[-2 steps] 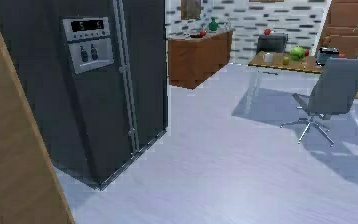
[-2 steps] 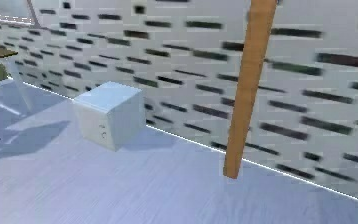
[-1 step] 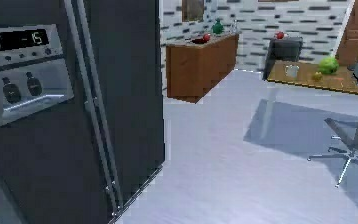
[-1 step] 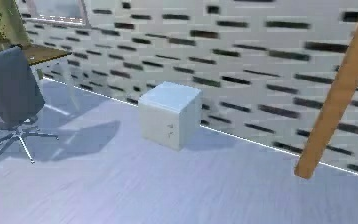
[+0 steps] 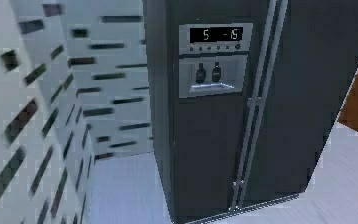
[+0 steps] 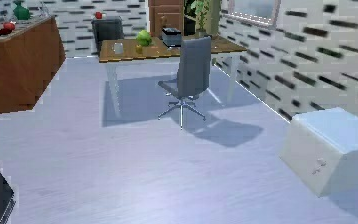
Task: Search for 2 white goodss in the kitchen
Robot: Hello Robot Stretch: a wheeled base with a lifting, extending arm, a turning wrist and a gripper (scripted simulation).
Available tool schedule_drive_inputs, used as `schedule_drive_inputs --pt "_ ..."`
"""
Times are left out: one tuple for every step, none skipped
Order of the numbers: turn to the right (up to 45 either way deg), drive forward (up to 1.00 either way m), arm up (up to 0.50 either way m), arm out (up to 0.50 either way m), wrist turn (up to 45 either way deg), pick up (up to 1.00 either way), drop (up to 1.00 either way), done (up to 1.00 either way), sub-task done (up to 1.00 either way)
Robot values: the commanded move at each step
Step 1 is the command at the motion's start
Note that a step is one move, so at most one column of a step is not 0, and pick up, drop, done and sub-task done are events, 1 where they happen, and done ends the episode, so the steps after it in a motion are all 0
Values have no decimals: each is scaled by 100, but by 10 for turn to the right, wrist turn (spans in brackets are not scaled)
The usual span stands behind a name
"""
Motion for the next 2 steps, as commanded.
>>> schedule_drive_inputs --pt "-90 0 0 0 0 0 0 0 0" --pt "0 25 0 0 0 0 0 0 0"
